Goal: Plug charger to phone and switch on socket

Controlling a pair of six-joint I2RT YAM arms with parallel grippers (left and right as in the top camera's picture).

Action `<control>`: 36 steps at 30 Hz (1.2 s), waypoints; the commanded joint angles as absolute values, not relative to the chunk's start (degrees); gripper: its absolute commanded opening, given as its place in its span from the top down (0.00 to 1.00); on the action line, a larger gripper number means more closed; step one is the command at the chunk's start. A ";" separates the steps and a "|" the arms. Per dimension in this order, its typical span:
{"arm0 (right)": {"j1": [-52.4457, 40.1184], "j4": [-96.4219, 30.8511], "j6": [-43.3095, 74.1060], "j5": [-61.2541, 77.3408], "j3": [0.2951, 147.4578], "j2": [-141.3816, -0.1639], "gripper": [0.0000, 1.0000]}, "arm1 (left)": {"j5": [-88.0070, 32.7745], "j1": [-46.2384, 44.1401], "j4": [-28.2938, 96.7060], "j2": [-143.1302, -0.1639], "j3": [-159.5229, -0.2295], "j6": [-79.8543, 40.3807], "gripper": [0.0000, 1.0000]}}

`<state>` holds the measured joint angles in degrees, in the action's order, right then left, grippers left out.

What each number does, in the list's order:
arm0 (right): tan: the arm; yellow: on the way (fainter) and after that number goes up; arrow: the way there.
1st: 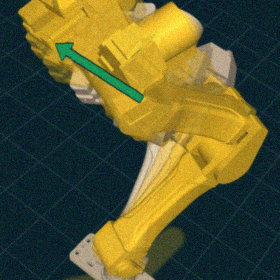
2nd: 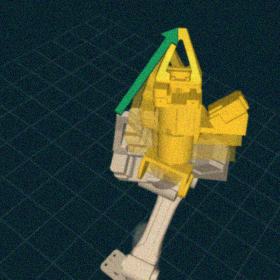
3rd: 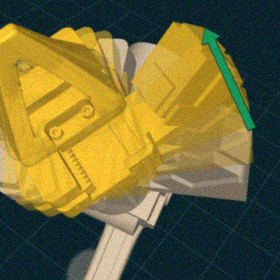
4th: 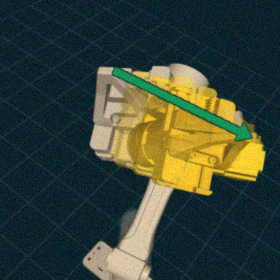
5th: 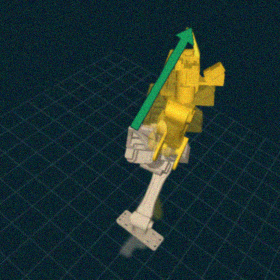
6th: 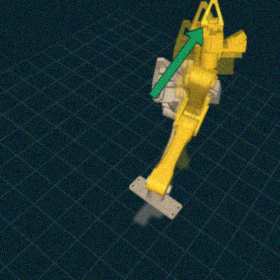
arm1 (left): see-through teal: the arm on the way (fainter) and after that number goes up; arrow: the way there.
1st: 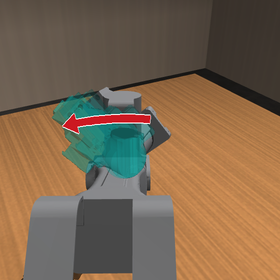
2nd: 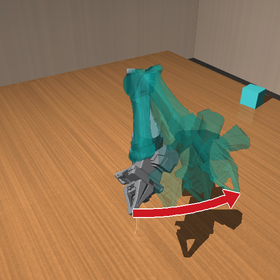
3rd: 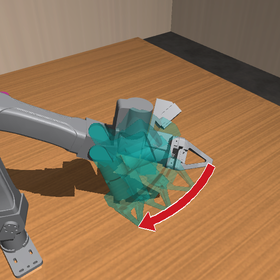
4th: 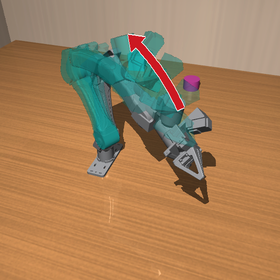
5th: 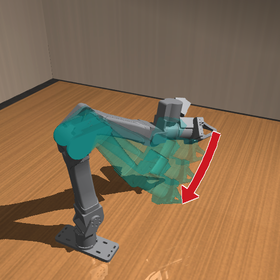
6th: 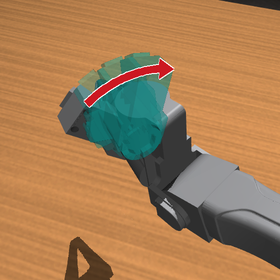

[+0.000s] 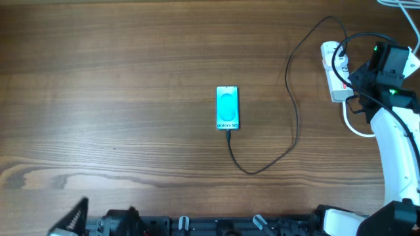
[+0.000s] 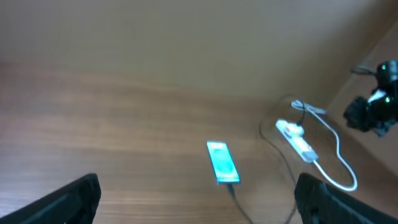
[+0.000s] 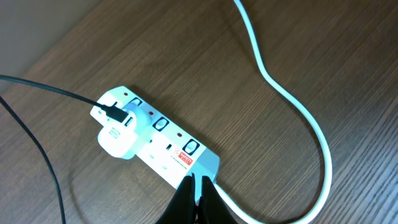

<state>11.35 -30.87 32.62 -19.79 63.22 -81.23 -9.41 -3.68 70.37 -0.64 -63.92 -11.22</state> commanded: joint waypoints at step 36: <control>12.47 -33.10 39.64 -16.82 63.05 -81.25 0.96 | -2.92 -3.57 4.27 -2.11 -0.34 -16.08 0.00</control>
